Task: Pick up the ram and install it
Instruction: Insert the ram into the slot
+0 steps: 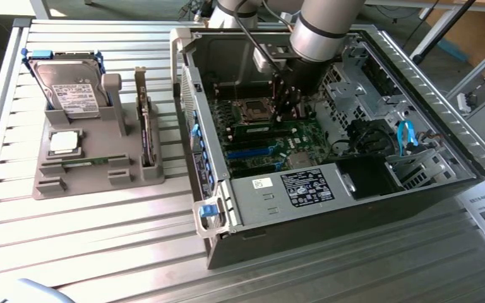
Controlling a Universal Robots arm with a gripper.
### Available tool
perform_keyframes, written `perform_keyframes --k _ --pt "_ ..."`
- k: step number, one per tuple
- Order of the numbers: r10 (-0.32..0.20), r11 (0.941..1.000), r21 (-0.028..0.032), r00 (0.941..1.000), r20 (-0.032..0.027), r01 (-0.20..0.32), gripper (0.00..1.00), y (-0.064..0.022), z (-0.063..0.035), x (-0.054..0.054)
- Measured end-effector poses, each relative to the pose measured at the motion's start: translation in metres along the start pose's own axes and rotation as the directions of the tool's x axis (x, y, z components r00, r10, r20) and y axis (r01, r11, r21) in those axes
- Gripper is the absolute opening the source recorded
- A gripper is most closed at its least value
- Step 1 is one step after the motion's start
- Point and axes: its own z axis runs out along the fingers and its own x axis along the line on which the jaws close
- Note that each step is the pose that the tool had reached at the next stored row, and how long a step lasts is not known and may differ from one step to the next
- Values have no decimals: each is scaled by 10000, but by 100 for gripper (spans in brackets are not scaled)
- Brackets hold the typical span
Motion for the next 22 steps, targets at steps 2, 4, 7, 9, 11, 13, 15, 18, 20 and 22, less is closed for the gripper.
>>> perform_keyframes --k 2,4,7,9,11,13,15,18,20,22 --pt "-5 10000 9 10000 1 5 12 1 0 0" --pt "-18 10000 16 10000 0 18 12 2 4 0" --pt "-31 10000 18 10000 -1 31 12 1 4 0" --pt "-44 10000 21 10000 -2 44 12 2 4 0" --pt "-58 10000 27 10000 -2 58 12 2 5 0" --pt "-71 10000 32 10000 -3 71 12 2 6 0" --pt "-84 10000 36 10000 -3 84 12 2 7 2" --pt "-84 10000 38 10000 -4 84 12 8 9 5" --pt "-84 10000 41 10000 -4 84 12 7 13 4" --pt "-84 10000 44 10000 -4 84 12 7 17 4"
